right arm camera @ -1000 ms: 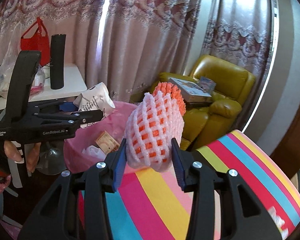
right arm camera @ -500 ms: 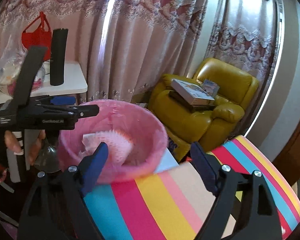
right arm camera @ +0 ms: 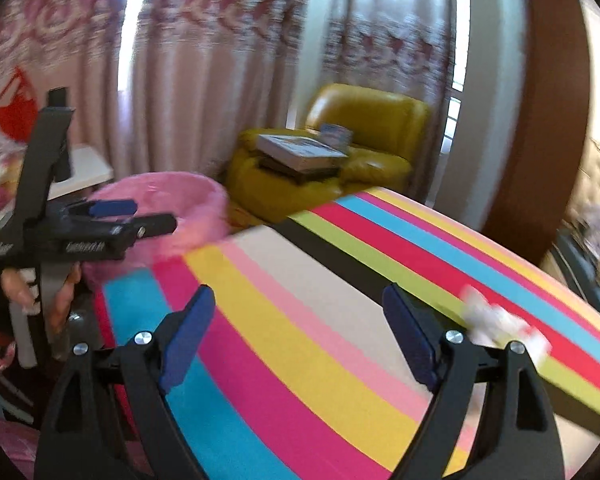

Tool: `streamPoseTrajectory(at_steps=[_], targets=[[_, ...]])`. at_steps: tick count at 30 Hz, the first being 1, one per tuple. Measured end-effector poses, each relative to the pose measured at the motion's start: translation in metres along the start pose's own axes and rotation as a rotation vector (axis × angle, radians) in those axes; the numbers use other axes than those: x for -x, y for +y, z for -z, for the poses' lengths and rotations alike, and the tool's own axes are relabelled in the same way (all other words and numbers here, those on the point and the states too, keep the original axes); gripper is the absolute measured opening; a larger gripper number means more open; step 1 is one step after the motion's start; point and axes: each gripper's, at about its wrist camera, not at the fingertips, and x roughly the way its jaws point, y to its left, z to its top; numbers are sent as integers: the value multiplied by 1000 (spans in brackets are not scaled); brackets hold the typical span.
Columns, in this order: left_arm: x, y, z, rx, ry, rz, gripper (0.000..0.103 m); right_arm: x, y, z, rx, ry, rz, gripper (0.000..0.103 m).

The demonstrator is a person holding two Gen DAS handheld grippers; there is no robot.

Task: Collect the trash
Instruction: 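Move both tools back over the table toward the remaining trash, then grasp the white L-shaped foam block with the right tool while the left tool grasps the crumpled tissue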

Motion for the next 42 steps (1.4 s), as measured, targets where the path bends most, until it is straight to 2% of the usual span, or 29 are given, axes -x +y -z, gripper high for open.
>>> streamPoseTrajectory(at_steps=[5,12,16,19,21,31,34,35,36,37,42], targets=[[-22,-66,14,-107,30,77,91,20,-53,25,-123,12,123,87],[-43,-115,16,-198,13,104,91,29,-123,60,-329,63,242,87],[-63,-112,16,-186,135,152,91,15,-139,64,-395,101,257,90],[-70,-102,15,-116,164,153,91,-2,-139,60,-409,132,269,91],[-69,-98,16,-88,157,155,91,-15,-138,56,-406,163,296,93],[-57,-101,19,-114,94,158,91,-85,-137,33,-361,286,414,94],[-55,-100,19,-111,89,162,91,-93,-138,35,-365,309,419,93],[-55,-100,19,-112,89,163,91,-92,-140,37,-380,304,401,92],[-55,-100,19,-113,90,164,91,-89,-142,38,-387,295,392,87],[-55,-100,19,-114,92,163,91,-84,-142,39,-389,281,390,73],[-57,-99,18,-112,97,161,91,-52,-140,49,-367,218,355,70]])
